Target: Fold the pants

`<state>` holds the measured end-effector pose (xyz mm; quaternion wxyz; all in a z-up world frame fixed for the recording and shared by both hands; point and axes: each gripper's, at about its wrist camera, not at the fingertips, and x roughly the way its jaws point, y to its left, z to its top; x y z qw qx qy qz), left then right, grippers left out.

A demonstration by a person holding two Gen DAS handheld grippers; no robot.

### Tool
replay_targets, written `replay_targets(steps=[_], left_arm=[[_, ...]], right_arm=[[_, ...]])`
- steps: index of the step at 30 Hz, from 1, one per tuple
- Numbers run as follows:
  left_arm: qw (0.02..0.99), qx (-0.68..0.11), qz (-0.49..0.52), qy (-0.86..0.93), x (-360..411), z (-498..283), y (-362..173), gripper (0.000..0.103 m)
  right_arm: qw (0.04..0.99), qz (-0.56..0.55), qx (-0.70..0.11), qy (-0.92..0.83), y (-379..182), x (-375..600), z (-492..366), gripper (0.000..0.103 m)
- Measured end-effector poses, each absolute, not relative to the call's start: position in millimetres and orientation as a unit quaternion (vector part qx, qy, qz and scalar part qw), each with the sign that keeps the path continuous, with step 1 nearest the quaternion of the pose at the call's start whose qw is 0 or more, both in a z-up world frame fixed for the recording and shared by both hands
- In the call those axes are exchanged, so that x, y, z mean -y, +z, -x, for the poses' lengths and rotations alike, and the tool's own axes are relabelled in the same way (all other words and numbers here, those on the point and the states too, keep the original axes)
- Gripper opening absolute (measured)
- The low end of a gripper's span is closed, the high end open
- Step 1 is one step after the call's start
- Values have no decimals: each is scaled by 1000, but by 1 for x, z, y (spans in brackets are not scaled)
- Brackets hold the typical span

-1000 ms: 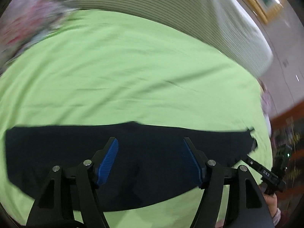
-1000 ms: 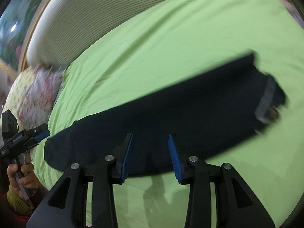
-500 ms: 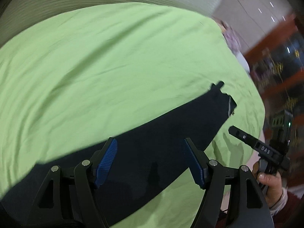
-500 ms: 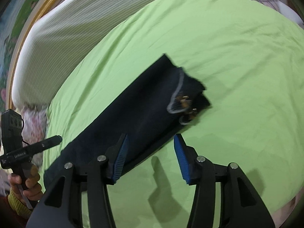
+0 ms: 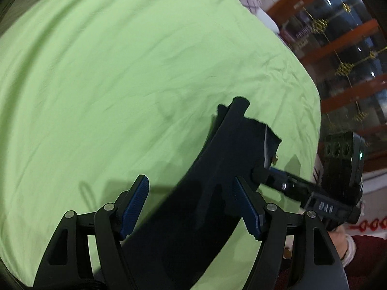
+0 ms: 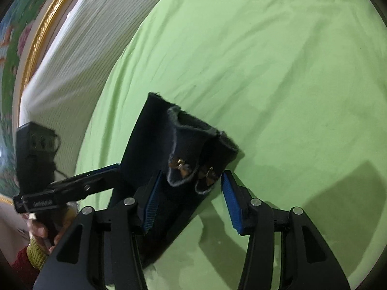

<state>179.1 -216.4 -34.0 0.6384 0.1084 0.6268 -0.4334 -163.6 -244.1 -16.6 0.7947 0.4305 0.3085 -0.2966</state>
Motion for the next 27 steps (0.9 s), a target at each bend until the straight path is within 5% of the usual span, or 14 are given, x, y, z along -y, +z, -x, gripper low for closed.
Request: replay_targets(steps=[4, 9, 17, 27], left_arm=[[613, -640, -118, -448, 243, -188, -50, 69], [583, -642, -136, -479, 271, -182, -66, 48], [572, -624, -135, -515, 281, -176, -65, 14], [597, -590, -84, -537, 241, -177, -16, 11]], right_arm=[[798, -431, -301, -296, -19, 241, 166, 50], [801, -415, -318, -293, -19, 251, 177, 17], [820, -362, -335, -291, -4, 241, 178, 13], [848, -285, -344, -285, 32, 208, 159, 13]])
